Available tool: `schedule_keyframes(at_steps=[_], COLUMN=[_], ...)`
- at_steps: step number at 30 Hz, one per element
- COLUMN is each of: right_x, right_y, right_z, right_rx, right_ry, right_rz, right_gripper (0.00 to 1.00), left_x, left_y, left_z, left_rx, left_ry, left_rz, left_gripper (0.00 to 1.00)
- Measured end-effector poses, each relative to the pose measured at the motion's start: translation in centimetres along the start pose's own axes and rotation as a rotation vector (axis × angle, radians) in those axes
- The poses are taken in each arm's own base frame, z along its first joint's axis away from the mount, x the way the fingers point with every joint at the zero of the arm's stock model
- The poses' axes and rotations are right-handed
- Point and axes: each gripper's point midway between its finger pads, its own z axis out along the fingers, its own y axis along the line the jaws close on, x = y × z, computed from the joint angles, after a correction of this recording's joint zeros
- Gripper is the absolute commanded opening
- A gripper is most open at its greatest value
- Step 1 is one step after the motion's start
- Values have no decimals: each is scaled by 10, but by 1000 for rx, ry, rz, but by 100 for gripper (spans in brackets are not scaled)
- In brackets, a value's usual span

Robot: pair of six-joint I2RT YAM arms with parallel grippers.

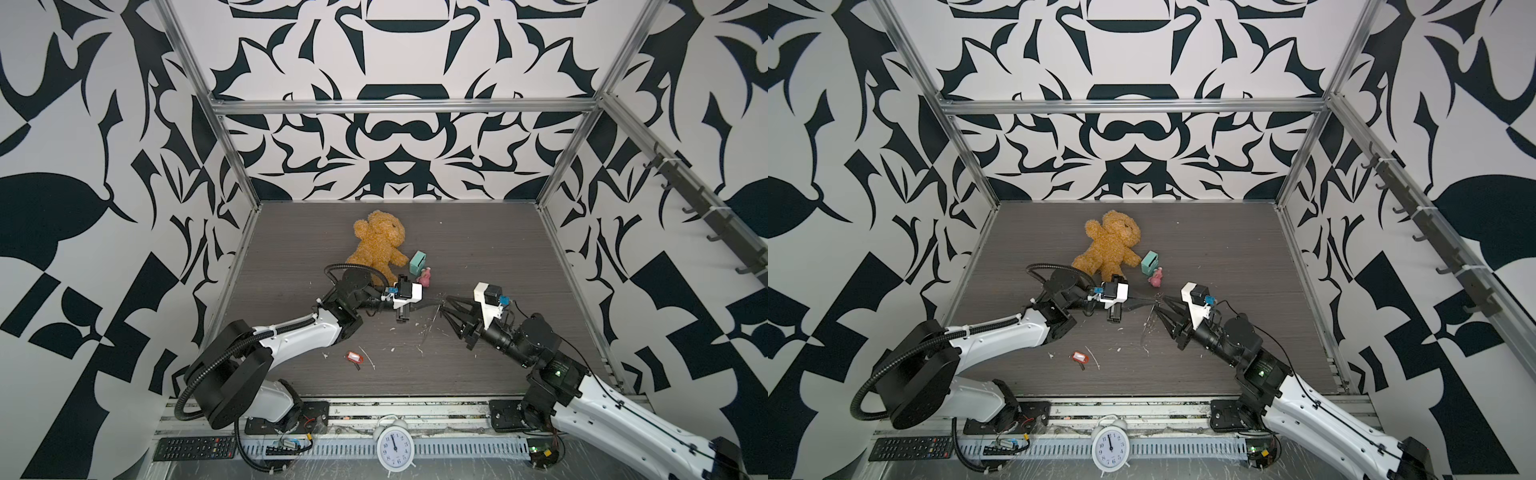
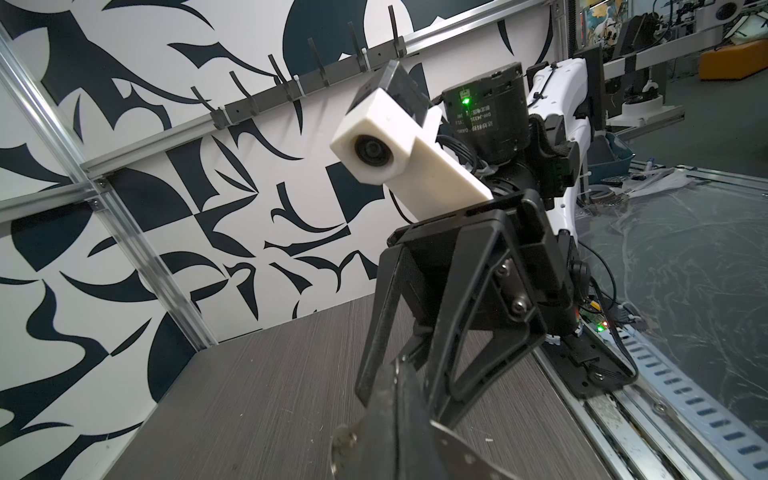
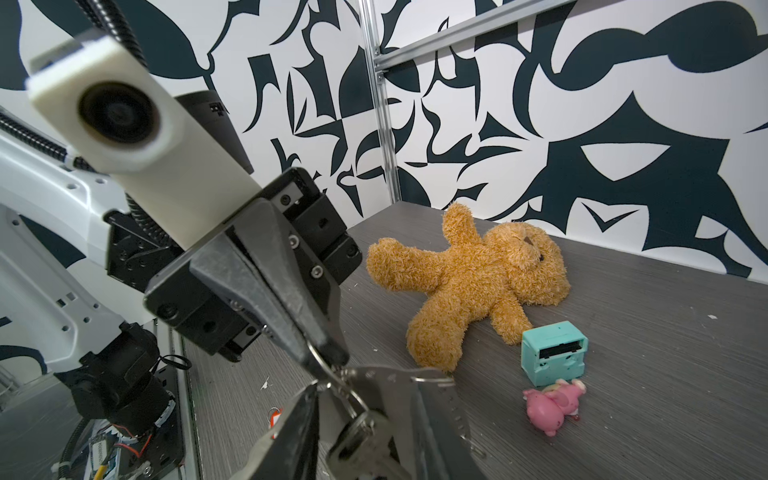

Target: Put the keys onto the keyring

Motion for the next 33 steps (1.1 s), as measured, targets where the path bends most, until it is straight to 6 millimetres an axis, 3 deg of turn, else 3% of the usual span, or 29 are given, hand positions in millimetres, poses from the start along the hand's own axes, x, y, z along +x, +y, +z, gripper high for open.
schedule_keyframes(at_steps=[17, 24, 33], right_x=[4, 4, 9], right_y=[0, 0, -2], right_z=[-3, -6, -3], right_rx=[0, 5, 9], right_ry=[20, 17, 37], right_rz=[-35, -49, -47], right_gripper=[34, 25, 28], left_x=[0, 0, 0], left_y=[0, 0, 0], left_z=[0, 0, 0], left_rx=[0, 0, 1], left_ry=[0, 0, 0], left_rz=[-3, -4, -11], left_gripper=[0, 0, 0])
